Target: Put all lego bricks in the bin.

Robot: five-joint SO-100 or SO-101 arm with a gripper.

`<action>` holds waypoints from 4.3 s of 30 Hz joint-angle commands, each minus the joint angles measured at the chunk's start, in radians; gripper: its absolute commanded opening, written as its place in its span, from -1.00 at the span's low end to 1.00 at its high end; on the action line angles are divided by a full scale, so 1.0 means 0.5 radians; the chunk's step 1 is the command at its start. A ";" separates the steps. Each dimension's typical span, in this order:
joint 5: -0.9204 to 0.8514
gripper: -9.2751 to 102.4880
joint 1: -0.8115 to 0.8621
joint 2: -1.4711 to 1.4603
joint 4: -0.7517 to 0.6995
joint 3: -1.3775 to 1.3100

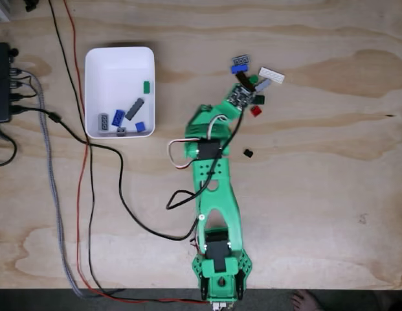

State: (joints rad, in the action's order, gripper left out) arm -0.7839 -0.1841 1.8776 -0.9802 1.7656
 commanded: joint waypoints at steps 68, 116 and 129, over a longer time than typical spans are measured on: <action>1.206 -0.83 0.868 -0.288 0.331 0.936; -0.052 -0.74 1.058 -0.451 0.028 0.782; 0.310 -0.84 0.307 0.782 -0.012 0.549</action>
State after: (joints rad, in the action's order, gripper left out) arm -0.7148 0.2454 1.8469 -0.9725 2.1660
